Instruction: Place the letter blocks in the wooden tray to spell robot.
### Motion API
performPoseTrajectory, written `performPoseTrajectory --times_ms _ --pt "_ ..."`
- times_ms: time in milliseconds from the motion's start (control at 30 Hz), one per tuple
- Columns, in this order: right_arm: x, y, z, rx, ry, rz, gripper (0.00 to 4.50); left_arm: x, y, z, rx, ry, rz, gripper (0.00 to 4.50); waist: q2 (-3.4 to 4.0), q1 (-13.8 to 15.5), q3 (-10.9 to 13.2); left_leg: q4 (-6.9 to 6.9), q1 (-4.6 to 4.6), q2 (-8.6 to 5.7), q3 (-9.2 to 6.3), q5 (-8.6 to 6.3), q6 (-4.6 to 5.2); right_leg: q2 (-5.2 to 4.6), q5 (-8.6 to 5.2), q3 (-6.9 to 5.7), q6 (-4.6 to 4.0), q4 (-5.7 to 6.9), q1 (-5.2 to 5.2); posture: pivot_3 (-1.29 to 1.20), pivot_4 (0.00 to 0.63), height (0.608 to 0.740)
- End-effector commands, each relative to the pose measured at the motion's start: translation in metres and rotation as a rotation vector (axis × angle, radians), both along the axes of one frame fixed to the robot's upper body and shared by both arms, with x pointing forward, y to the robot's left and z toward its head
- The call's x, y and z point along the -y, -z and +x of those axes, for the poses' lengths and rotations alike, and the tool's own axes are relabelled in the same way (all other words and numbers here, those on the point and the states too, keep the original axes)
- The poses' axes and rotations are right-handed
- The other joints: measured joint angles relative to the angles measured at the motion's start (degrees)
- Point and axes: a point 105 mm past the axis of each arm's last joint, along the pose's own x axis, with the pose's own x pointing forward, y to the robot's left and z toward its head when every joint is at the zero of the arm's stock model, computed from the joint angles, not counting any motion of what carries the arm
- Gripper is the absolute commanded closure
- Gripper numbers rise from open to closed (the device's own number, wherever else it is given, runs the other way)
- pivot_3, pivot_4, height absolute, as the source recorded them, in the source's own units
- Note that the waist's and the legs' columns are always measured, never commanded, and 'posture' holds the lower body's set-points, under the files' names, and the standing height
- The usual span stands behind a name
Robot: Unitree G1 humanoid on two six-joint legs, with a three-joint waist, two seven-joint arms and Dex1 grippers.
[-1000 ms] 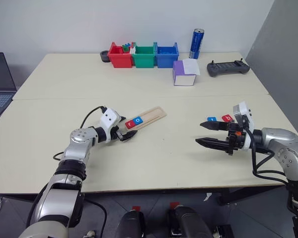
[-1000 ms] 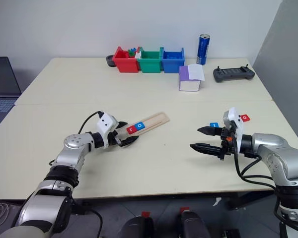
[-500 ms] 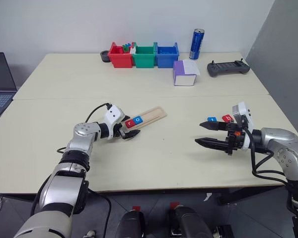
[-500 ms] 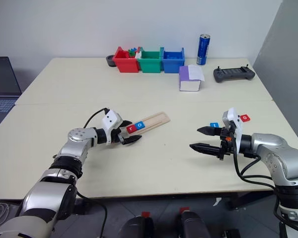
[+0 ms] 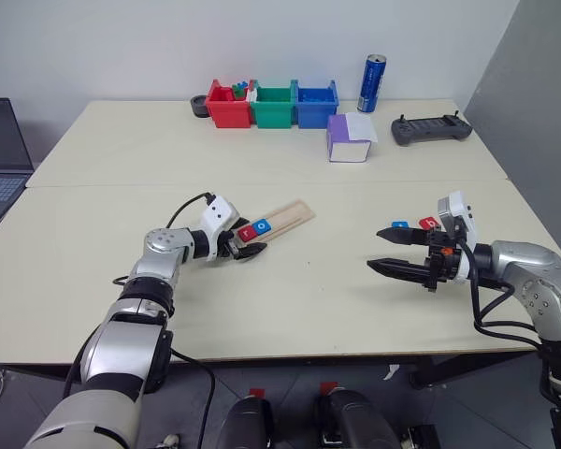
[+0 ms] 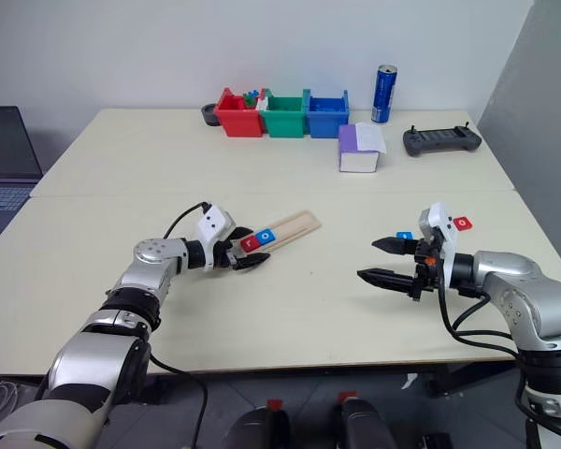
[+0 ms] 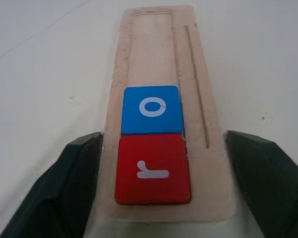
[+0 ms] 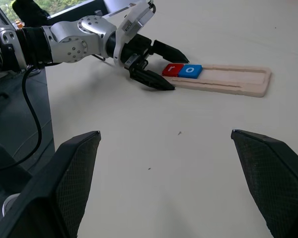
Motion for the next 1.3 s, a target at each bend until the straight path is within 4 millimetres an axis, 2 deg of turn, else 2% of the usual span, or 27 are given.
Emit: performPoseTrajectory --times_ms 33,467,533,733,933,1100,1300 --pt "-0.002 -0.010 0.000 0.050 -0.007 0.009 0.00 0.001 -0.002 0.002 0.000 0.004 0.013 1.12 0.00 0.0 0.0 0.00 0.01 0.00 0.00 0.00 0.00 0.00 0.00 0.00 0.00 0.00 0.00 0.00 0.150 0.740" --pt "0.000 -0.008 0.001 0.060 0.017 0.014 0.00 0.005 -0.007 -0.003 0.013 0.066 0.009 1.12 0.00 0.0 0.0 0.00 0.01 0.00 -0.03 0.00 0.00 0.00 0.00 -0.03 0.00 0.00 0.02 0.00 0.150 0.740" --pt "0.001 -0.009 0.000 0.062 0.017 0.012 0.00 0.013 -0.008 -0.011 0.015 0.147 0.008 1.12 0.00 0.0 0.0 0.00 0.00 0.00 -0.03 0.00 0.00 0.00 0.00 -0.04 0.00 0.00 0.02 0.00 0.150 0.740" --pt "0.007 -0.006 -0.020 0.044 -0.063 -0.070 0.00 0.031 -0.006 -0.039 0.006 0.355 0.038 1.12 0.00 0.0 0.0 -0.01 -0.01 0.00 -0.05 0.01 -0.03 -0.01 -0.02 -0.05 -0.04 -0.01 0.02 0.00 0.150 0.740" --pt "0.031 -0.004 -0.029 0.033 -0.047 -0.163 0.00 0.050 0.003 -0.064 -0.008 0.510 0.108 1.12 0.00 0.0 0.0 0.00 0.02 0.00 -0.10 0.00 0.00 0.00 -0.02 -0.09 -0.03 -0.02 0.09 0.00 0.150 0.740" --pt "0.049 0.002 -0.036 0.017 -0.011 -0.203 0.00 0.077 0.006 -0.075 -0.004 0.602 0.107 1.12 0.00 0.2 0.0 0.01 0.01 -0.03 -0.26 -0.01 0.01 -0.01 -0.03 -0.25 -0.03 -0.09 0.19 0.00 0.150 0.740" --pt "0.052 0.015 -0.048 -0.015 0.000 -0.209 0.00 0.105 0.005 -0.081 0.015 0.657 0.080 1.12 -0.03 0.3 0.0 0.02 -0.02 -0.06 -0.43 -0.02 0.03 -0.01 -0.03 -0.42 -0.01 -0.16 0.27 0.00 0.150 0.740"
